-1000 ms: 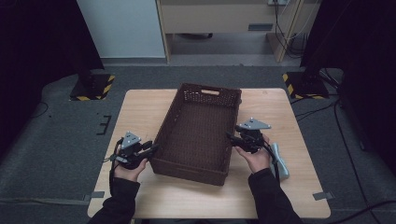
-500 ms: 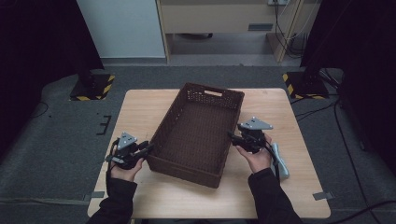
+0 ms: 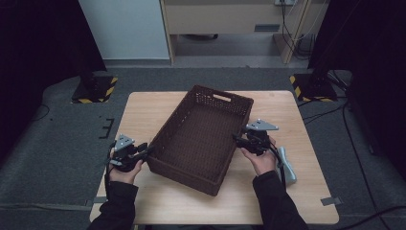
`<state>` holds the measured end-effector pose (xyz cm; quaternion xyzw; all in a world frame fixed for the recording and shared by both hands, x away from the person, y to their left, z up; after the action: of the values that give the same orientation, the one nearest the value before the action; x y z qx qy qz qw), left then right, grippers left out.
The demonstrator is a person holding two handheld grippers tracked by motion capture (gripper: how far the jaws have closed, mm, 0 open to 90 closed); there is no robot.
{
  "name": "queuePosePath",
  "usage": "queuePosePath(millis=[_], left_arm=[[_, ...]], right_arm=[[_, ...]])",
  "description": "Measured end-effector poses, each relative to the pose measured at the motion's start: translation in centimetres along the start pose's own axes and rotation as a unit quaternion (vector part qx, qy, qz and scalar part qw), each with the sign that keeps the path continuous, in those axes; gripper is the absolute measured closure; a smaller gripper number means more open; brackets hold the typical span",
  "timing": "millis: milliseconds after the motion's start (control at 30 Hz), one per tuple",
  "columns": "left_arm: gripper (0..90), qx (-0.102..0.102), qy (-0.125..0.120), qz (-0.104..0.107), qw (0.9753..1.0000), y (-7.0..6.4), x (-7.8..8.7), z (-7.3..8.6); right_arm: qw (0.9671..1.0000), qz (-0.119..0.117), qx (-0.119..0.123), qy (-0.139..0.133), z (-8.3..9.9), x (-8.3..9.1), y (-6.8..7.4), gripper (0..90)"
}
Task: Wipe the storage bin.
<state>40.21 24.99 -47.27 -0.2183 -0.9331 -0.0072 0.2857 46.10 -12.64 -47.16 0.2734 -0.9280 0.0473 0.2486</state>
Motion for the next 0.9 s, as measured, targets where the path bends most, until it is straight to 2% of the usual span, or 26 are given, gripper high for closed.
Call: queuePosePath(millis=[100,167,300,400,533,733,900], left_arm=[[66.8,0.005,0.003,-0.017,0.9998,0.6,-0.5,-0.2],[68.2,0.006,0.006,-0.027,0.9996,1.0,-0.9,-0.2],[68.2,0.013,0.002,-0.026,0.9996,1.6,-1.0,-0.3],[66.6,0.007,-0.001,-0.032,0.9995,1.4,-0.8,-0.3],[63.3,-0.001,-0.011,-0.021,0.9997,1.0,-0.4,-0.3],[68.1,0.014,-0.009,-0.018,0.9997,1.7,-0.3,-0.4],[69.8,0.006,-0.003,-0.036,0.9993,2.3,-1.1,-0.8]], right_arm=[[0.9999,0.002,0.012,0.004,-0.1,0.4,0.5,50.2],[0.9994,0.02,0.028,-0.006,-0.2,0.3,0.5,48.6],[0.9986,0.048,0.014,-0.019,-0.4,-0.1,-0.6,47.2],[0.9992,0.035,-0.005,-0.018,-0.2,-0.4,-1.0,47.7],[0.9996,0.027,-0.002,-0.008,-0.1,-0.2,-0.8,49.4],[0.9995,0.03,-0.001,-0.002,0.0,0.2,-0.4,49.2],[0.9995,0.03,0.01,-0.003,-0.2,0.6,0.0,47.6]])
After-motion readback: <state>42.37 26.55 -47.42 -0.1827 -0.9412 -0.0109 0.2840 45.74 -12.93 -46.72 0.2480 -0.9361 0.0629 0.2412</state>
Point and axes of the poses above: each handheld gripper's, and its own axes: x roughly backward along the jaws, z roughly out of its underside, y roughly to its left, the point moved 5 cm from there along -x, roughly forward along the jaws
